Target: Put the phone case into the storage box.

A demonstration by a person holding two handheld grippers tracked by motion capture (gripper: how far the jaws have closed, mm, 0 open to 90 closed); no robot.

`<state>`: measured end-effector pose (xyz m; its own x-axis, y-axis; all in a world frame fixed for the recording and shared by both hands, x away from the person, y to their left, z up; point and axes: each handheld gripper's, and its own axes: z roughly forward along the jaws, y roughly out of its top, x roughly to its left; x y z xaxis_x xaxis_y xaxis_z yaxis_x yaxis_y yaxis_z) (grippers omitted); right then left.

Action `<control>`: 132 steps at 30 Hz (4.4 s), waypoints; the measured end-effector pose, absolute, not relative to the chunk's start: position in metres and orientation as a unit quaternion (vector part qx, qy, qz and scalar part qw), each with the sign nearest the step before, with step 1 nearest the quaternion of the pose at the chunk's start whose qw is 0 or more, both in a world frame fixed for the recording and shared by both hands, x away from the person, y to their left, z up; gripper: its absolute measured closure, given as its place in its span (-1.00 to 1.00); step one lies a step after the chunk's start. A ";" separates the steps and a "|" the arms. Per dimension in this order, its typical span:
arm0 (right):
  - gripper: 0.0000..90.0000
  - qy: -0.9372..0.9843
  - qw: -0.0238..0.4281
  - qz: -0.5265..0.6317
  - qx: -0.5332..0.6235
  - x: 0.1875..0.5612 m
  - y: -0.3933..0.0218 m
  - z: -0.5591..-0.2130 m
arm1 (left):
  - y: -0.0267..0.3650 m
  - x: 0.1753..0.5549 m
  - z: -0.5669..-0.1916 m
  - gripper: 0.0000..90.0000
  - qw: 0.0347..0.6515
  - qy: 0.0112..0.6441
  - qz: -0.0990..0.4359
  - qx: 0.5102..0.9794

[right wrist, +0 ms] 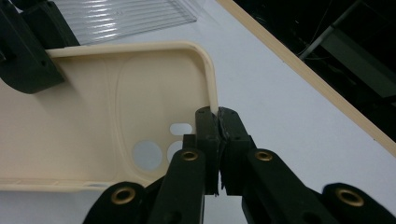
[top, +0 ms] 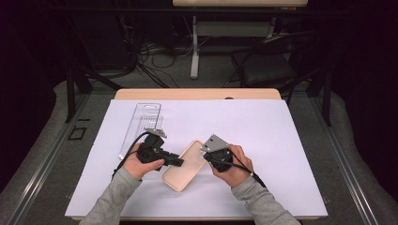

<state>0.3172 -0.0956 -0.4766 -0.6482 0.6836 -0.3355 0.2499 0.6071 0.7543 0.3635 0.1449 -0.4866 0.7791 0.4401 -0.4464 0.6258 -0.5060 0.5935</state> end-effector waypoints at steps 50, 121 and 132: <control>0.95 0.846 0.300 0.345 0.273 0.316 -0.091 -0.480 | 0.140 0.363 -0.494 0.78 0.372 0.313 -0.140 0.863; -0.18 0.779 0.158 0.481 0.369 0.348 -0.140 -0.464 | 0.166 0.362 -0.488 0.78 0.547 0.363 -0.058 0.752; -0.13 0.760 0.095 0.520 0.378 0.352 -0.141 -0.476 | 0.165 0.359 -0.489 0.78 0.578 0.365 -0.046 0.729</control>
